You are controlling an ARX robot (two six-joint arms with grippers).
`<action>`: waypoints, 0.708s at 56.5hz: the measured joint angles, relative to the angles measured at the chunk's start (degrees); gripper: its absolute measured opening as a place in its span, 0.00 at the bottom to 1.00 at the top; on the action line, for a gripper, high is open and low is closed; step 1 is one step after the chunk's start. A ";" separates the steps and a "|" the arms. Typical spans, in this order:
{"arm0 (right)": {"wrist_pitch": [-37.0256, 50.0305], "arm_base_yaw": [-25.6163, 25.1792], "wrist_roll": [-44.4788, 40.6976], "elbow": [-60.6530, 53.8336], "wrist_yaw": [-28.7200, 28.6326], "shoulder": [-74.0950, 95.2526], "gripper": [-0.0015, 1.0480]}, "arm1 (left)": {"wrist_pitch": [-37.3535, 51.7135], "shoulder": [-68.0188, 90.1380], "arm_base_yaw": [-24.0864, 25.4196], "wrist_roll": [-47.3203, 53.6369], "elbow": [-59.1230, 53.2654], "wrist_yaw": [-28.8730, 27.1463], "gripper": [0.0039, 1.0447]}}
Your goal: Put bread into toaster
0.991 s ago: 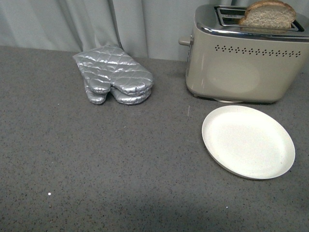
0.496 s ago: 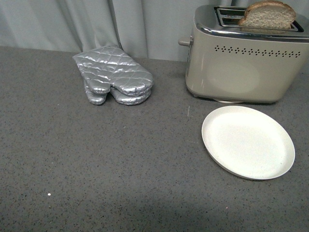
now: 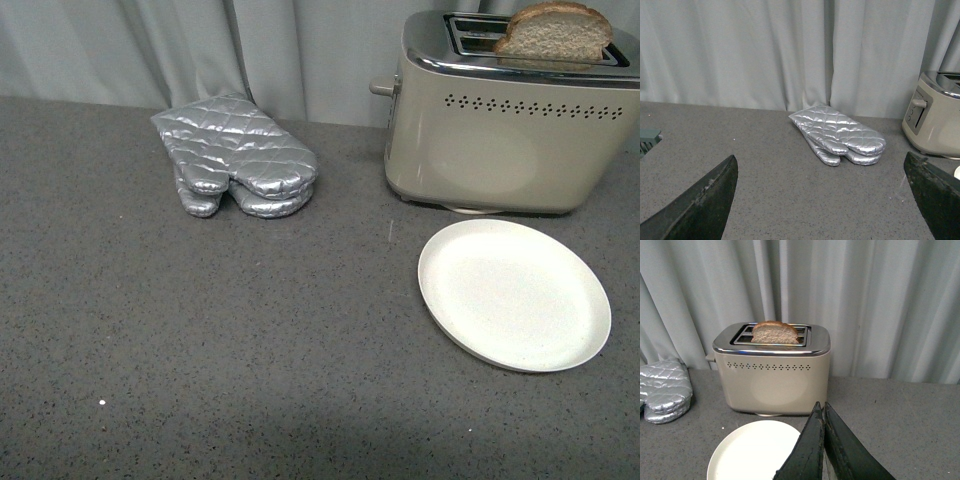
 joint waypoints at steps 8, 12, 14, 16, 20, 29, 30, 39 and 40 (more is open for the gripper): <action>-2.08 0.00 0.00 0.00 0.00 -2.05 0.01 | 0.00 0.00 0.00 0.00 0.00 0.00 0.94; -3.04 0.00 0.00 0.00 0.00 -3.04 0.01 | 0.00 0.00 0.00 0.00 0.00 0.00 0.94; -3.56 0.00 0.00 0.00 0.00 -3.56 0.01 | 0.00 0.00 0.00 0.00 0.00 0.00 0.94; -4.04 0.00 -0.07 0.00 -0.02 -4.04 0.03 | 0.00 0.00 0.00 0.00 0.00 0.00 0.94; -4.13 0.00 -0.09 0.00 0.00 -4.28 0.15 | 0.00 0.00 0.00 0.00 0.00 0.00 0.94; -4.13 0.00 -0.09 0.00 0.00 -4.31 0.40 | 0.00 0.00 0.00 0.00 0.00 0.00 0.94; -4.28 0.00 0.11 0.00 -0.02 -4.42 0.43 | 0.00 0.00 0.00 0.00 0.00 0.00 0.94; -13.90 0.00 0.02 0.02 -0.13 -13.75 0.12 | -0.04 -0.02 0.00 0.00 0.00 0.00 0.94; -14.01 0.00 -0.02 0.02 -0.15 -13.75 0.08 | -0.04 -0.02 0.00 0.00 0.00 0.00 0.94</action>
